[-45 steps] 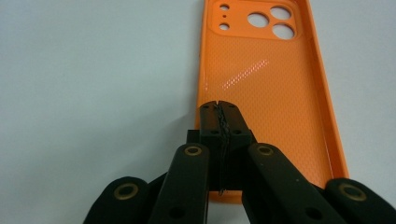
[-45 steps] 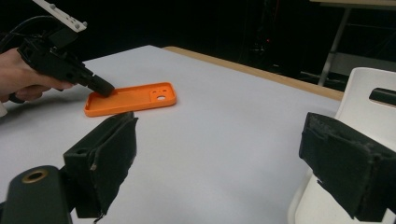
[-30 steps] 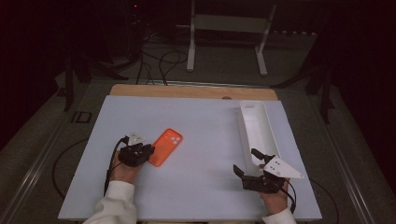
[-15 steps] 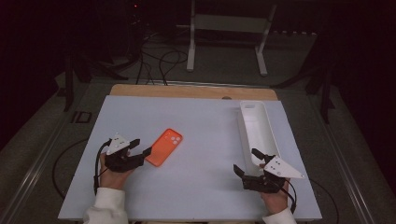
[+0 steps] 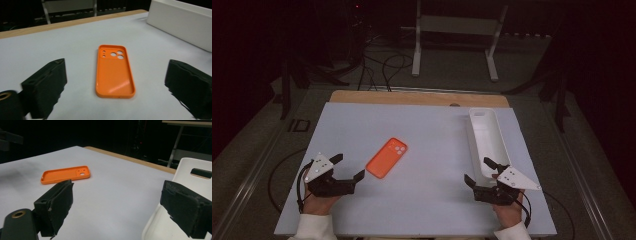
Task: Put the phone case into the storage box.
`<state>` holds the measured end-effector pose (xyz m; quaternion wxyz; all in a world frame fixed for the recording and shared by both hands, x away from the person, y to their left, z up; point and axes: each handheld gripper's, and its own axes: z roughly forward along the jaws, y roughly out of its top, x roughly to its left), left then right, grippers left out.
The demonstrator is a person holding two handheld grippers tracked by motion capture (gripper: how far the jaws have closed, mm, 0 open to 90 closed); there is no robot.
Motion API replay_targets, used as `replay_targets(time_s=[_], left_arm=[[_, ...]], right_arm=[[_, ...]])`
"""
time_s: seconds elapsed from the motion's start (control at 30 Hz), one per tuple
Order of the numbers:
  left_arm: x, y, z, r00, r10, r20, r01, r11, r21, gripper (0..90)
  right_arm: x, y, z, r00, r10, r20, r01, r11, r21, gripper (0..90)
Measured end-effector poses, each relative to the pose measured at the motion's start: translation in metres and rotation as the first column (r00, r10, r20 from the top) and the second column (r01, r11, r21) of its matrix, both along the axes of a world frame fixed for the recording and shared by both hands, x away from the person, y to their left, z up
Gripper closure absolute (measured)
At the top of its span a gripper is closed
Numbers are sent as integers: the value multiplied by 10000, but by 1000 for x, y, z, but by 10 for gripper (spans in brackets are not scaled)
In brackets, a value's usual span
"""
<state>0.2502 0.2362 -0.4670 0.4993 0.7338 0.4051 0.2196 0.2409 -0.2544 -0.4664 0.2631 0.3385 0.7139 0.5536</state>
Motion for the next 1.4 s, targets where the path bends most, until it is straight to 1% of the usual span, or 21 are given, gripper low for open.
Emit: replay_targets(time_s=[0.1, 0.17, 0.27, 0.33, 0.4, 0.53, 0.6, 0.73, 0.9, 1.0, 1.07, 1.17, 1.2, 1.23, 1.4], left_arm=[[-5, 2, -1, 10000, -34, 84, 33, 10000, 41, 0], [-7, 3, -1, 9999, 33, 111, -35, 9998, 171, 0], [-11, 6, -1, 9998, 60, 198, -62, 9999, 108, 0], [-12, 6, -1, 9996, 148, 228, -152, 9997, 185, 0], [-12, 6, -2, 9996, 134, 240, -139, 9998, 170, 0], [-10, 4, -3, 9997, 130, 218, -138, 9991, 395, 0], [-10, 2, -4, 9998, 119, 176, -129, 9984, 549, 0], [-9, 1, -4, 9999, 133, 99, -139, 9981, 598, 0], [-6, -1, -5, 9998, 74, -173, -62, 9978, 668, 0], [-5, -3, -4, 9998, 95, -186, -80, 9969, 785, 0], [-2, -7, -2, 9996, 43, -267, -18, 9955, 945, 0], [2, -10, -1, 9993, 1, -366, 38, 9942, 1072, 0], [3, -11, 0, 9991, 26, -423, 22, 9936, 1128, 0], [5, -12, 0, 9990, 57, -436, -4, 9927, 1207, 0], [14, -15, 1, 9981, 171, -594, -94, 9917, 1285, 0]], right_arm=[[2, -1, 0, 10000, 23, 68, -22, 10000, -55, 111], [2, -3, 0, 10000, 3, 79, -2, 10000, -60, 111], [4, -6, -1, 9999, -51, 91, 52, 10000, -70, 110], [5, -9, -1, 9999, -101, 137, 102, 9999, -89, 110], [5, -10, -2, 9998, -152, 96, 153, 9999, -72, 110], [5, -12, -4, 9998, -185, 50, 185, 9998, -49, 110], [5, -12, -4, 9998, -196, 23, 196, 9998, -52, 110], [6, -12, -6, 9998, -201, 6, 201, 9997, -107, 110], [6, -11, -7, 9997, -233, -52, 233, 9997, -101, 110], [6, -12, -7, 9998, -220, -40, 220, 9997, -107, 110], [6, -12, -7, 9997, -240, -37, 240, 9997, -48, 110], [6, -13, -6, 9996, -254, -75, 254, 9997, -53, 110], [6, -13, -6, 9995, -287, -140, 286, 9996, -50, 109], [6, -13, -5, 9994, -330, -95, 329, 9994, -79, 108], [6, -13, -3, 9989, -474, -39, 474, 9989, -57, 93]])
